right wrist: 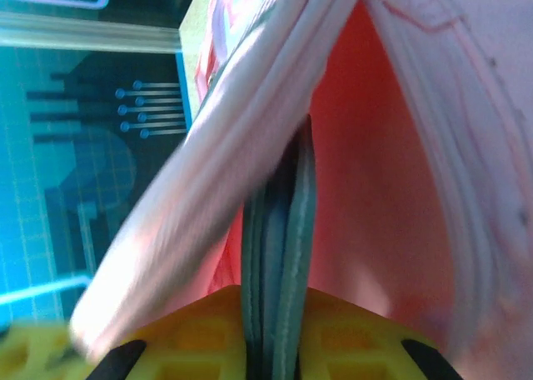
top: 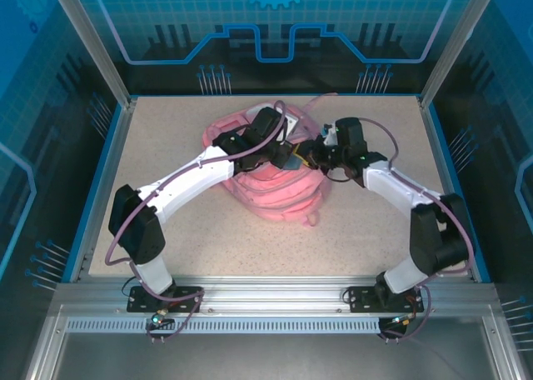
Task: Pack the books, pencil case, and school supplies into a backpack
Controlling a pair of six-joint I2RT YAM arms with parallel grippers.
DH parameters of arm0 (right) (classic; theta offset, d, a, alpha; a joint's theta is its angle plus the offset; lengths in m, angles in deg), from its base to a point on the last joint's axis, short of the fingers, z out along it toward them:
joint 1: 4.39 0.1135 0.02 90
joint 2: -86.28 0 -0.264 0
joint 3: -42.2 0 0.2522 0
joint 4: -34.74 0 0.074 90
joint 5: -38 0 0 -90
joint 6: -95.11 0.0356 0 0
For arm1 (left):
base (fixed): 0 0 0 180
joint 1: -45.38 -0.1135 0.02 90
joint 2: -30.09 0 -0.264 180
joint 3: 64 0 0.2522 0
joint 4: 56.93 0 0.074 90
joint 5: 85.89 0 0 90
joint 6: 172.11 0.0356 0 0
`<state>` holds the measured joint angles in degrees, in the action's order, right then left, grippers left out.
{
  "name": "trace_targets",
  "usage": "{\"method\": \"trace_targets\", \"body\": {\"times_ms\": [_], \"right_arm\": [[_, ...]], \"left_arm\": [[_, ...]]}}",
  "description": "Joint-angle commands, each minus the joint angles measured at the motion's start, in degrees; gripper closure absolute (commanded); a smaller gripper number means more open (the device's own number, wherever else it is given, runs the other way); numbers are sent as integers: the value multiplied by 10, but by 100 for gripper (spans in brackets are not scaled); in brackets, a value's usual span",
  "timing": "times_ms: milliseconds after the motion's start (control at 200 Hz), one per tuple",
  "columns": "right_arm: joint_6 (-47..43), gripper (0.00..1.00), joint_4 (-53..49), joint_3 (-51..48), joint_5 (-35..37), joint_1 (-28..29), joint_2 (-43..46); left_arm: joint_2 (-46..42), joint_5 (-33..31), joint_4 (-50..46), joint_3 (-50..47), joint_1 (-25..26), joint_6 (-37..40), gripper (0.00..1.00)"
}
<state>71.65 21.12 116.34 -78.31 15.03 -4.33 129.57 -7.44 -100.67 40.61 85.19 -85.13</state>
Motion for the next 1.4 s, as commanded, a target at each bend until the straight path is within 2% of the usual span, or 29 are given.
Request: {"method": "trace_targets", "body": {"times_ms": [0,55,135,210,405,555,660,740,885,956,1056,1181,1296,1391], "right_arm": [[63,89,27,54,59,22,-60],[74,82,36,76,55,26,-90],[71,62,16,98,51,33,-106],[59,54,1,88,59,35,-90],[43,54,-35,38,61,37,-32],[46,71,-41,26,67,44,-23],[49,84,-24,46,53,50,-51],[53,87,-1,69,37,58,-82],[53,83,20,97,13,63,-115],[43,74,11,90,14,61,-101],[14,56,-48,62,25,58,-46],[-25,49,-112,-11,36,46,47],[-70,40,-197,-75,87,37,136],[-107,30,-246,-115,137,29,197]], "left_arm": [[-32,24,44,16,-15,-45,100],[-32,34,42,16,-24,-55,100],[-32,47,38,14,-35,-69,100],[-35,58,39,9,-43,-75,100],[-34,75,44,2,-45,-80,100],[-33,81,46,1,-47,-84,100],[-33,84,45,0,-47,-86,100],[-34,86,44,-1,-48,-87,100],[-38,92,43,-7,-52,-94,99],[-40,100,44,-12,-56,-100,98],[-45,114,45,-19,-62,-110,95],[-59,147,44,-34,-71,-124,85],[-89,174,48,-71,-81,-143,57],[-128,192,64,-126,-98,-164,40]]}}
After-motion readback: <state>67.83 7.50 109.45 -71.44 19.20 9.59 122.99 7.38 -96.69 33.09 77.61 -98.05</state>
